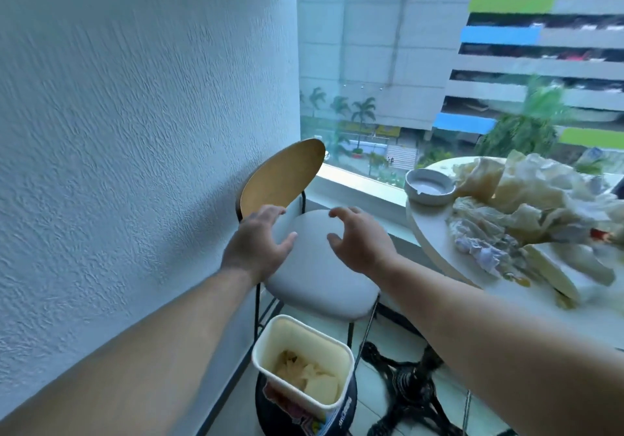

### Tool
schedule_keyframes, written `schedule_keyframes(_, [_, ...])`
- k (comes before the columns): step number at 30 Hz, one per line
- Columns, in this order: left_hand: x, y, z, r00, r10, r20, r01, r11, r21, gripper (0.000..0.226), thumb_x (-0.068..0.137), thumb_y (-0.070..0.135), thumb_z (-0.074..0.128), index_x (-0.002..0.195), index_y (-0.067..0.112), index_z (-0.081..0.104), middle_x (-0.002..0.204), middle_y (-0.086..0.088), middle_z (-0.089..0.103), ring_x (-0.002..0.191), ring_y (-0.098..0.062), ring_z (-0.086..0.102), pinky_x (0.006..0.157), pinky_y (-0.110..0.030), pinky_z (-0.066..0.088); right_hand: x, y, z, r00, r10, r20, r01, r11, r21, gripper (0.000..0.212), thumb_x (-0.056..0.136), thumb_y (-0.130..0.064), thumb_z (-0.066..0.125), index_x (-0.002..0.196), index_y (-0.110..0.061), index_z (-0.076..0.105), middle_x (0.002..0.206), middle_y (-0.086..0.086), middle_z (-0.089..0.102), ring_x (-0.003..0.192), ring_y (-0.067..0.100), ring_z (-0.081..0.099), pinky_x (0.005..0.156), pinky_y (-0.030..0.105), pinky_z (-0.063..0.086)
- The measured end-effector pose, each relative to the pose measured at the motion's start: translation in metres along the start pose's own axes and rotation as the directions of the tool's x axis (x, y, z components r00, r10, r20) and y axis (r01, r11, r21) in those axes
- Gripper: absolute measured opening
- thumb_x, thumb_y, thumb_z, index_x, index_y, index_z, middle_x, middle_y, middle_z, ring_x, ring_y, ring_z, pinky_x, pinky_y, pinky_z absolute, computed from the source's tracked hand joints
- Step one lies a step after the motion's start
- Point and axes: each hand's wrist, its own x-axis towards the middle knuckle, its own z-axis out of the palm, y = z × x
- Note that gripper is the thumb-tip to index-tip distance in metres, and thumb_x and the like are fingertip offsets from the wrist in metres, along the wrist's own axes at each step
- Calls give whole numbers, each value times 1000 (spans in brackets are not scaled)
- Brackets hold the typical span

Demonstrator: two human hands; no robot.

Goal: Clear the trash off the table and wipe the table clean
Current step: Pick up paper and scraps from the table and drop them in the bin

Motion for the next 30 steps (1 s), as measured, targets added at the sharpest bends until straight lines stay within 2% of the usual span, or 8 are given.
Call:
schedule_keyframes(5, [44,39,-33,993,105,-56,-104,994,17,53,90,36,74,139,18,61,142,-8,62,127,-32,59,103,-45,50,0,1,-72,987,-32,-157,28,999,-25,47,94,-26,64,141,-21,60,144,3,61,127,29,59,102,35,47])
schedule_keyframes(10, [74,118,-15,972,228,-55,-230,972,-51,49,89,31,76,134,13,64,139,-11,65,127,-33,60,105,-42,47,-23,57,-149,950,90,-299,-98,995,-13,48,92,-22,65,140,-20,61,143,4,62,124,29,61,100,33,48])
schedule_keyframes(13, [86,170,7,958,283,-43,-286,954,-90,47,89,30,76,132,14,66,138,-12,65,129,-32,58,108,-38,43,-40,100,-184,919,152,-364,-163,987,2,47,92,-20,64,139,-19,63,139,8,65,123,31,62,104,33,49])
schedule_keyframes(17, [93,245,48,930,368,1,-363,917,-164,48,88,30,76,132,14,66,138,-13,64,129,-31,58,106,-35,42,-66,162,-227,888,213,-409,-240,971,-16,47,93,-20,64,139,-17,63,140,8,64,124,29,62,107,34,48])
schedule_keyframes(22, [99,334,95,892,450,42,-431,875,-219,52,90,29,75,139,15,62,141,-14,62,128,-32,59,107,-37,45,-91,242,-275,841,266,-471,-324,945,-44,45,93,-19,65,138,-18,64,134,9,68,118,29,66,102,37,54])
schedule_keyframes(25, [99,368,122,866,495,76,-464,850,-251,54,91,31,74,141,15,60,141,-13,62,127,-30,61,107,-39,48,-100,277,-290,809,281,-516,-350,936,-39,40,94,-20,64,134,-16,67,130,9,70,116,29,67,102,40,55])
schedule_keyframes(30, [102,401,160,809,570,142,-526,811,-258,48,95,33,70,141,19,61,136,-8,65,117,-24,64,99,-34,50,-107,322,-296,817,342,-464,-405,914,-39,48,87,-7,63,134,-15,65,126,10,71,113,31,66,98,41,56])
